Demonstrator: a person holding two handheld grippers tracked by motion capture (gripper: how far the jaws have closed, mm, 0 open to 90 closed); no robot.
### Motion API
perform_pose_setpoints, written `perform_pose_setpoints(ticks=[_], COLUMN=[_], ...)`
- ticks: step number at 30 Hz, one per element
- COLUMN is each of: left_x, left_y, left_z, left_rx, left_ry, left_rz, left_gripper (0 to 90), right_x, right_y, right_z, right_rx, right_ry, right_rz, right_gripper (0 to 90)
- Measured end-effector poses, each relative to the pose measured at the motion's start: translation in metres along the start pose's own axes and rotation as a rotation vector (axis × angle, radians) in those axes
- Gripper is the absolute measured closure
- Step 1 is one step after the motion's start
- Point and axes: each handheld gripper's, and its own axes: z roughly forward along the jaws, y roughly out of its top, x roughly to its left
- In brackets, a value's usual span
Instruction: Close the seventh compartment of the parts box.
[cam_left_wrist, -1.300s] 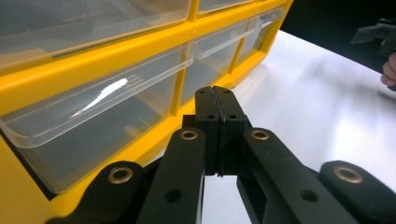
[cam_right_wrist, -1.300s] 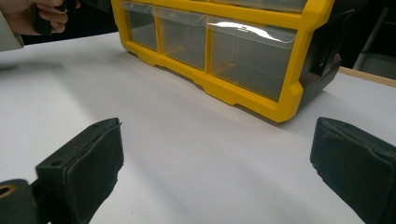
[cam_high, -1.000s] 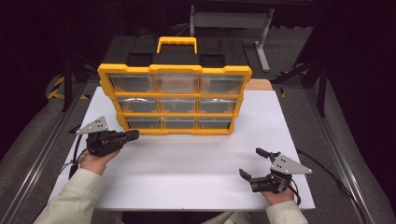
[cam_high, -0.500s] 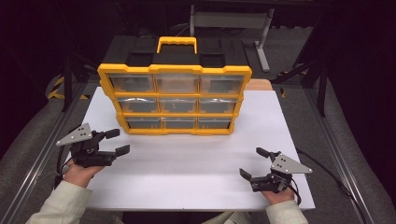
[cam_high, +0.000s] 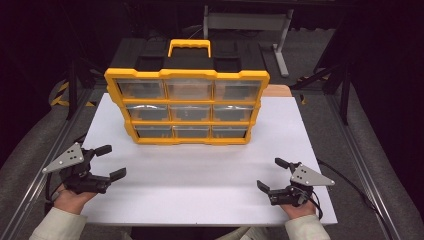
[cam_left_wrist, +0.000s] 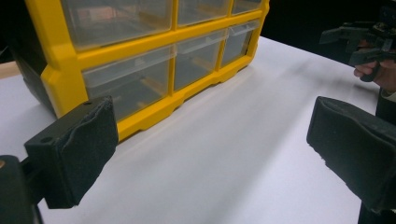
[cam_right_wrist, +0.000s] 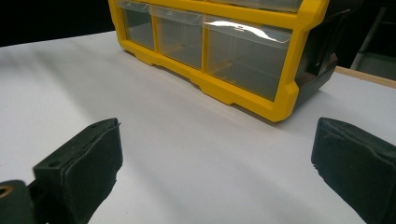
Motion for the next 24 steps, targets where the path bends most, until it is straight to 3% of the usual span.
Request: perform_pose_setpoints(ticks=[5, 12, 17, 24], left_x=[-0.002, 0.000, -0.003, -0.003], left_y=[-0.015, -0.030, -0.039, -0.050], left_z=[-0.007, -0.012, -0.012, -0.009], left_rx=[-0.039, -0.050, -0.033, -0.040], left_ry=[0.008, 0.027, 0.072, 0.073], left_rz=[-0.015, -0.034, 0.003, -0.005], left_gripper=[1.9, 1.9, 1.9, 1.7], right_x=[-0.001, -0.002, -0.004, -0.008], right_y=[0.000, -0.002, -0.004, -0.007], right_z=[0.000, -0.001, -0.001, -0.001], right_rx=[0.001, 0.003, 0.007, 0.016], right_ry=[-0.001, -0.003, -0.005, -0.013], right_rz=[0.004, 0.008, 0.007, 0.013], right_gripper=[2.3, 2.1, 1.9, 1.8])
